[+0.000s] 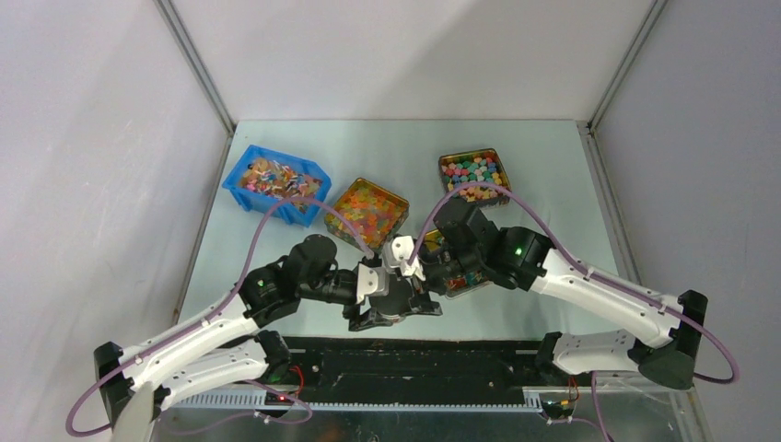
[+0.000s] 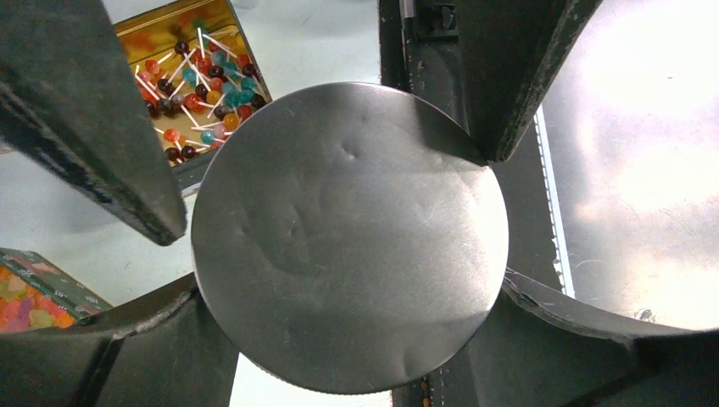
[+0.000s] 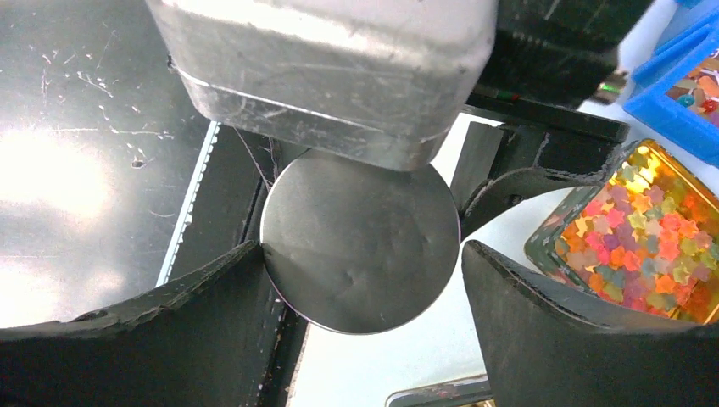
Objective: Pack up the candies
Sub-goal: Screw the bottle lid onto the packing bottle.
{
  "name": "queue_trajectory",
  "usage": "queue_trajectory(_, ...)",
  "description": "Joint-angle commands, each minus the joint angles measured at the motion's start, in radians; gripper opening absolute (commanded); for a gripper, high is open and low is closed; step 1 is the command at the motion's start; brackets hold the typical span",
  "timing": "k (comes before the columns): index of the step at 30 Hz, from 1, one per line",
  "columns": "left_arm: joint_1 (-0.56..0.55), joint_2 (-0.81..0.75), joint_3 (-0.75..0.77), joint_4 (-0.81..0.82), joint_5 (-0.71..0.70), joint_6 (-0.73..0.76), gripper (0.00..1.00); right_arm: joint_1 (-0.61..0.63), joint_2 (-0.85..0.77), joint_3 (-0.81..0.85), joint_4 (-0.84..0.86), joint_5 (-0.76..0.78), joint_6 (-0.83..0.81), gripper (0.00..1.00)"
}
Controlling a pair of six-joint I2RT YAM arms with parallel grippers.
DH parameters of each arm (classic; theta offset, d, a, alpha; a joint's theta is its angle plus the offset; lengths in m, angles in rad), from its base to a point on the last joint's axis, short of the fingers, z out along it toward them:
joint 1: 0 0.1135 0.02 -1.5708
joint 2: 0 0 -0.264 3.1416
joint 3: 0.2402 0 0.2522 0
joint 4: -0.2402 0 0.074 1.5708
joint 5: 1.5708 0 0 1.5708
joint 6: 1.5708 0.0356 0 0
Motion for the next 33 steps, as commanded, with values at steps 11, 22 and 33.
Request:
queue_trajectory(11, -0.005, -0.026, 0.059, 0.072, 0.005, -0.012, 0.46, 0.003, 0.027, 0.003, 0.031, 0.008, -0.004, 0.78)
queue_trajectory(22, -0.005, -0.024, 0.063, 0.078, 0.004, -0.021, 0.46, 0.009, 0.026, 0.005, 0.036, 0.030, -0.013, 0.93)
queue_trajectory(33, -0.005, -0.038, 0.056, 0.098, -0.059, -0.074, 0.46, 0.009, 0.036, 0.004, 0.048, 0.056, 0.042, 0.77)
